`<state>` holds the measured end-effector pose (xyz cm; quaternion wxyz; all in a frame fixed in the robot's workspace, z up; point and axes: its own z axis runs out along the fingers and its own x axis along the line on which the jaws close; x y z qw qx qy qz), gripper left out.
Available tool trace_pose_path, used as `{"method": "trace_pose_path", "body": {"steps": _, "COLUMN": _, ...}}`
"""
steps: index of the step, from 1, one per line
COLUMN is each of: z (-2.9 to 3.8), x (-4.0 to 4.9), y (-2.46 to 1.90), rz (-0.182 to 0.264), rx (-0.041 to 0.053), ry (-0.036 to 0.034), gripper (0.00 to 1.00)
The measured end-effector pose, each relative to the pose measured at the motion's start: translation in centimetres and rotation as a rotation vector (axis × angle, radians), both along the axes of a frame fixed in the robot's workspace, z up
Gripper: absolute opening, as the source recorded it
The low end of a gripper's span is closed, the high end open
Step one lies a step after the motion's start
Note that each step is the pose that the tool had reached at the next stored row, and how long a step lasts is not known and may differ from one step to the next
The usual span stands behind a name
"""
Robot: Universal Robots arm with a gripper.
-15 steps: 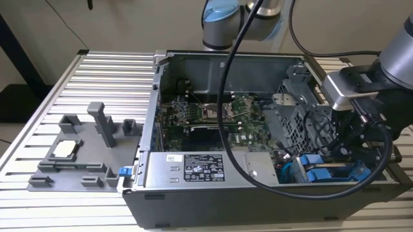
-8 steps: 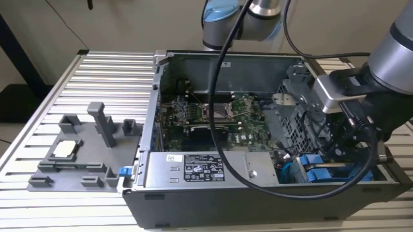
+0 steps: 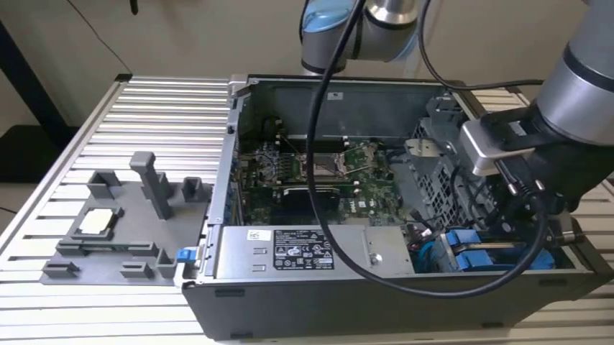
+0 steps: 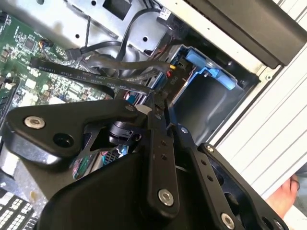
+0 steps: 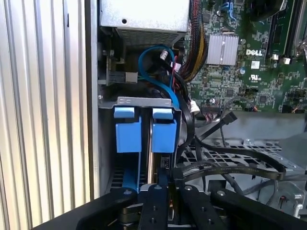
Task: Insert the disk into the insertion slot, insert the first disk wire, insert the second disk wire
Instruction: 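Insert the second disk wire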
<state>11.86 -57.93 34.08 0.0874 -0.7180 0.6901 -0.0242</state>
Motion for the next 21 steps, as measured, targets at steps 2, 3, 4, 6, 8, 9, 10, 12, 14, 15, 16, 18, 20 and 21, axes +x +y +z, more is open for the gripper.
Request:
{"method": "trace_pose_path", "body": {"steps": 2, "z": -0.15, "x": -0.15, "y": 0.0, "rz": 0.0, "rx": -0.0021, "ry": -0.0069, "gripper": 0.16}}
{"method": "trace_pose_path", "body": {"steps": 3, "z": -0.22, "x": -0.23, "y": 0.01, "rz": 0.0, "rx": -0.0033, "ry": -0.0107, "gripper": 0.16}}
{"method": "trace_pose_path", "body": {"steps": 4, "z": -0.29, "x": -0.3, "y": 0.01, "rz": 0.0, "rx": -0.0044, "ry": -0.0137, "gripper": 0.16}}
{"method": "trace_pose_path", "body": {"steps": 6, "z": -0.41, "x": -0.44, "y": 0.01, "rz": 0.0, "rx": -0.0059, "ry": -0.0175, "gripper": 0.16}}
{"method": "trace_pose_path", "body": {"steps": 8, "z": -0.56, "x": -0.56, "y": 0.02, "rz": 0.0, "rx": -0.0066, "ry": -0.0198, "gripper": 0.16}}
{"method": "trace_pose_path", "body": {"steps": 9, "z": -0.62, "x": -0.59, "y": 0.02, "rz": 0.0, "rx": -0.0072, "ry": -0.0205, "gripper": 0.16}}
{"method": "trace_pose_path", "body": {"steps": 10, "z": -0.65, "x": -0.62, "y": 0.02, "rz": 0.0, "rx": -0.0074, "ry": -0.0207, "gripper": 0.16}}
{"method": "trace_pose_path", "body": {"steps": 12, "z": -0.69, "x": -0.63, "y": 0.02, "rz": 0.0, "rx": -0.0071, "ry": -0.021, "gripper": 0.16}}
{"method": "trace_pose_path", "body": {"steps": 14, "z": -0.71, "x": -0.63, "y": 0.02, "rz": 0.0, "rx": -0.0067, "ry": -0.021, "gripper": 0.16}}
{"method": "trace_pose_path", "body": {"steps": 15, "z": -0.71, "x": -0.63, "y": 0.02, "rz": 0.0, "rx": -0.0068, "ry": -0.021, "gripper": 0.16}}
{"method": "trace_pose_path", "body": {"steps": 16, "z": -0.71, "x": -0.63, "y": 0.02, "rz": 0.0, "rx": -0.0068, "ry": -0.021, "gripper": 0.16}}
{"method": "trace_pose_path", "body": {"steps": 18, "z": -0.71, "x": -0.64, "y": 0.02, "rz": 0.0, "rx": -0.0069, "ry": -0.021, "gripper": 0.16}}
{"method": "trace_pose_path", "body": {"steps": 20, "z": -0.71, "x": -0.63, "y": 0.02, "rz": 0.0, "rx": -0.0069, "ry": -0.021, "gripper": 0.16}}
{"method": "trace_pose_path", "body": {"steps": 21, "z": -0.73, "x": -0.63, "y": 0.02, "rz": 0.0, "rx": -0.0068, "ry": -0.021, "gripper": 0.16}}
